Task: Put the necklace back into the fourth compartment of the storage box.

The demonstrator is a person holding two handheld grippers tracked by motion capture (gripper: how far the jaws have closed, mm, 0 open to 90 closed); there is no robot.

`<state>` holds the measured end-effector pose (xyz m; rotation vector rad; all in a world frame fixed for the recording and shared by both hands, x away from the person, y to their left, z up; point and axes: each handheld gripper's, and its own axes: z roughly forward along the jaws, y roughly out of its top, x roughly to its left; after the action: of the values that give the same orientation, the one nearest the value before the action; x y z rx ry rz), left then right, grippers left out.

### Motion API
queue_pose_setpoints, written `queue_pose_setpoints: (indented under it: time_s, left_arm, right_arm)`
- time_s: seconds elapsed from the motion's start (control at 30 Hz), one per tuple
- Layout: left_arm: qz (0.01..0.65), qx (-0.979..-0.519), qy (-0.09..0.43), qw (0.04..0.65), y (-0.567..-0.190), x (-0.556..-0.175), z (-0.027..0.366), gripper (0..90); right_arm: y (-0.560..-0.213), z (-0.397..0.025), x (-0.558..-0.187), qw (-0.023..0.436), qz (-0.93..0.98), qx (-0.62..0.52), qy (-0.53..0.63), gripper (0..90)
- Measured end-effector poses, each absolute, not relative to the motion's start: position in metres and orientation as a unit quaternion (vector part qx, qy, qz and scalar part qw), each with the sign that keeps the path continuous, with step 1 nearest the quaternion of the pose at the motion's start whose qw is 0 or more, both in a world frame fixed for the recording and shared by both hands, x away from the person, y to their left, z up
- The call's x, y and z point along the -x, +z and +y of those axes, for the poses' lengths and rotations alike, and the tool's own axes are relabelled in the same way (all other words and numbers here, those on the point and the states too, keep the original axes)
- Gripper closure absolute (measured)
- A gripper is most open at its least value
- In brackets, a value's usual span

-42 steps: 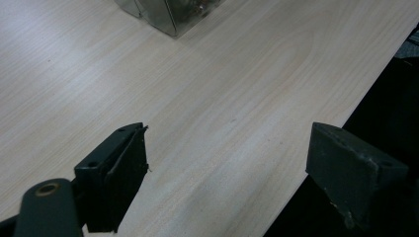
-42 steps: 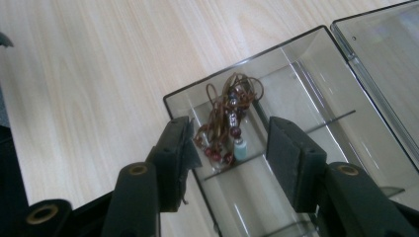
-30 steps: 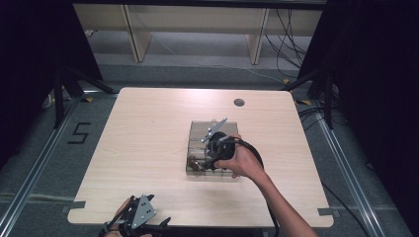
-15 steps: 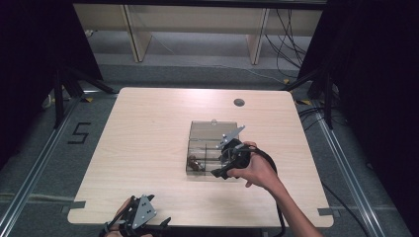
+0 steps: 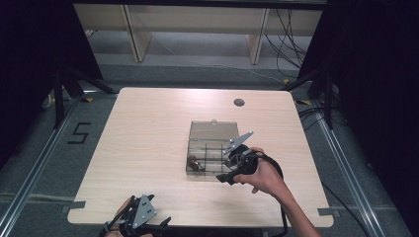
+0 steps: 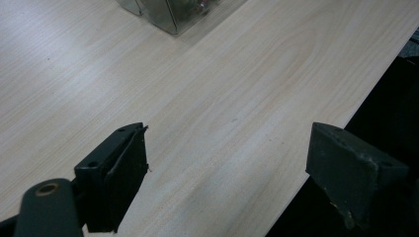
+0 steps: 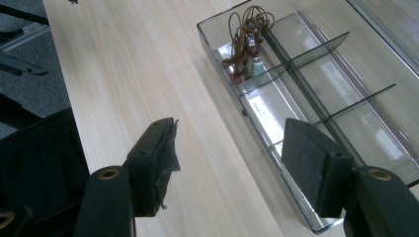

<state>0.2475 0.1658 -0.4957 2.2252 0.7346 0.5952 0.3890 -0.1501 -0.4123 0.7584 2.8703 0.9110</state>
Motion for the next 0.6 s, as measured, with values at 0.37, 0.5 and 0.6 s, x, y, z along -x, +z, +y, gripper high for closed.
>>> queue_pose_setpoints:
  time_s: [0.37, 0.5, 0.6]
  left_arm:
    - [0.28, -0.862, 0.227, 0.356, -0.495, -0.247, 0.166, 15.5]
    - [0.277, -0.863, 0.231, 0.355, -0.495, -0.248, 0.166, 15.5]
    - [0.283, -0.862, 0.226, 0.356, -0.496, -0.247, 0.166, 15.5]
  right_arm:
    - [-0.413, -0.156, -0.384, 0.012, 0.921, -0.244, 0.302, 37.9]
    - [-0.414, -0.16, -0.382, 0.022, 0.919, -0.248, 0.306, 37.5]
    - [-0.415, -0.163, -0.38, 0.024, 0.917, -0.247, 0.311, 36.5]
